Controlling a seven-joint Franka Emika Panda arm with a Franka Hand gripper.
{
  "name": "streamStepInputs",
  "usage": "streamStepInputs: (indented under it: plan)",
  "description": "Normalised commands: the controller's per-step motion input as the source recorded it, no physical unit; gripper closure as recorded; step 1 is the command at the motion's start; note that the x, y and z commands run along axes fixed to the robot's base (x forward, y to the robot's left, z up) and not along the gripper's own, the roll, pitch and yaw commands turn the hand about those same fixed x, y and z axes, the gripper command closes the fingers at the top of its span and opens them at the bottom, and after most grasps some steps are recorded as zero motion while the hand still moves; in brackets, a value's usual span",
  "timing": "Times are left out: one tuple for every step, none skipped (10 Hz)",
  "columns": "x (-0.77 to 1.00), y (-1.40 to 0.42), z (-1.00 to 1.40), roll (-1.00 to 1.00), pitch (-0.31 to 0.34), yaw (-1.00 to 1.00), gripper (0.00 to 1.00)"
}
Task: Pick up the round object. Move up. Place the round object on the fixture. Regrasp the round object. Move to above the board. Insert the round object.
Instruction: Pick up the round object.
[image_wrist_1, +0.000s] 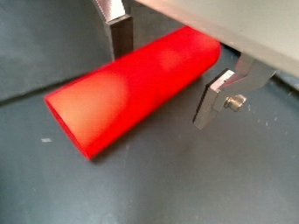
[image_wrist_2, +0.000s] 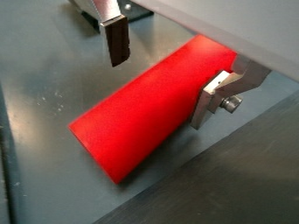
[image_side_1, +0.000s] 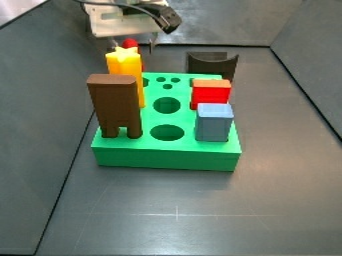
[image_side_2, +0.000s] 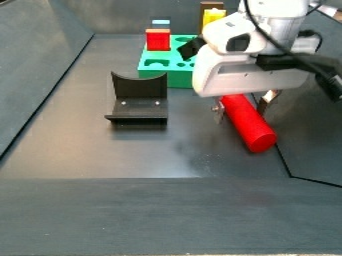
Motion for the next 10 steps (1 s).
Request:
streamStepInputs:
  plan:
    - [0.09, 0.00, -0.39, -0.06, -0.020, 0.02, 0.00]
    - [0.00, 0.00, -0.04, -0.05, -0.059, 0.00, 0.00]
    - [0.00, 0.00, 0.00, 0.00, -0.024, 0.00, 0.00]
    - [0.00, 0.00, 0.00, 0.00, 0.000, 0.00, 0.00]
    - [0.00, 0.00, 0.00, 0.00, 0.000, 0.00, 1.00]
    - [0.00, 0.00, 0.00, 0.00, 0.000, 0.00, 1.00]
    - [0.00, 0.00, 0.00, 0.00, 0.000, 0.00, 1.00]
    - [0.00, 0.00, 0.00, 0.00, 0.000, 0.00, 1.00]
    - [0.00, 0.00, 0.00, 0.00, 0.000, 0.00, 1.00]
    - [0.00, 0.00, 0.00, 0.00, 0.000, 0.00, 1.00]
